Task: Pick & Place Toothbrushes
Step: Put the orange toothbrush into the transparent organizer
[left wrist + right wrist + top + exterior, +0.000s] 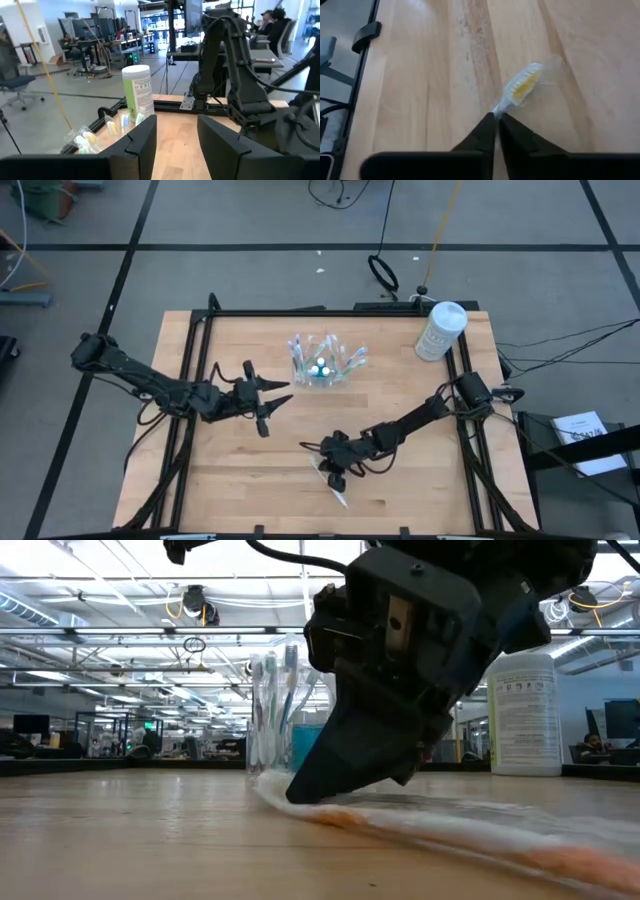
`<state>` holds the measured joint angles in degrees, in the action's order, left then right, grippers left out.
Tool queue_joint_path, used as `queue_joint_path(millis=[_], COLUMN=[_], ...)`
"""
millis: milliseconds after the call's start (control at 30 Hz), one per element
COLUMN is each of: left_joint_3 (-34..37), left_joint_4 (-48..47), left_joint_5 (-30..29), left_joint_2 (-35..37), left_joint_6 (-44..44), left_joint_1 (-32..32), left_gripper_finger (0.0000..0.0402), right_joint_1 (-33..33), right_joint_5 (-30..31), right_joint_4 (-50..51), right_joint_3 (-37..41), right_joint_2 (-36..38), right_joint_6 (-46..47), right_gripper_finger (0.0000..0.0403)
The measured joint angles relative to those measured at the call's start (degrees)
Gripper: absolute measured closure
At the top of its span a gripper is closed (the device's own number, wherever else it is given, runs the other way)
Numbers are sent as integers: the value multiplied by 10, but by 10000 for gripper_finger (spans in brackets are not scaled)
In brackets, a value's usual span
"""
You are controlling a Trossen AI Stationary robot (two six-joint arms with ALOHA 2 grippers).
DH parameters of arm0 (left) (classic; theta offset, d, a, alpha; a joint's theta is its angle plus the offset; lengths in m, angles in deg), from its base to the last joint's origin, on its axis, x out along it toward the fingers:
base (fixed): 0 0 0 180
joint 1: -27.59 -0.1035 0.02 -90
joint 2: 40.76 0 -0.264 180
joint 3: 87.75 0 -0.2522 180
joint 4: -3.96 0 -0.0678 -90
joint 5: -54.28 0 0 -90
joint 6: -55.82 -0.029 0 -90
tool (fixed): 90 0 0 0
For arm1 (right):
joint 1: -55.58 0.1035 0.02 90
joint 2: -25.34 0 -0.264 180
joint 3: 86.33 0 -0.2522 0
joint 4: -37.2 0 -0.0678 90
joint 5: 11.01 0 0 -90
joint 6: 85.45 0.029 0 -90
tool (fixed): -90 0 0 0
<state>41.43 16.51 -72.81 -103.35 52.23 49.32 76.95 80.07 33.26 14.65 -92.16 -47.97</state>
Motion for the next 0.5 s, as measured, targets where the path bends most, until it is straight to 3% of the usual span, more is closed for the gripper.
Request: queue_joint_path(millis=[133, 267, 400, 500], left_joint_3=[0, 0, 0, 0], left_joint_4=[0, 4, 3, -16], left_joint_5=[-15, -78, -171, -242], left_joint_2=[13, 36, 65, 80], left_joint_6=[-69, -144, -184, -193], left_joint_1=[19, 40, 64, 79], left_gripper_finger=[254, 254, 254, 254], right_joint_1=[-8, -20, -26, -25], right_joint_5=[3, 43, 134, 242], right_joint_4=[-4, 19, 51, 75], right_joint_3=[1, 1, 1, 1], right_joint_2=[8, 48, 109, 160], right_joint_6=[-16, -49, -102, -155], right_gripper_finger=[394, 401, 402, 402])
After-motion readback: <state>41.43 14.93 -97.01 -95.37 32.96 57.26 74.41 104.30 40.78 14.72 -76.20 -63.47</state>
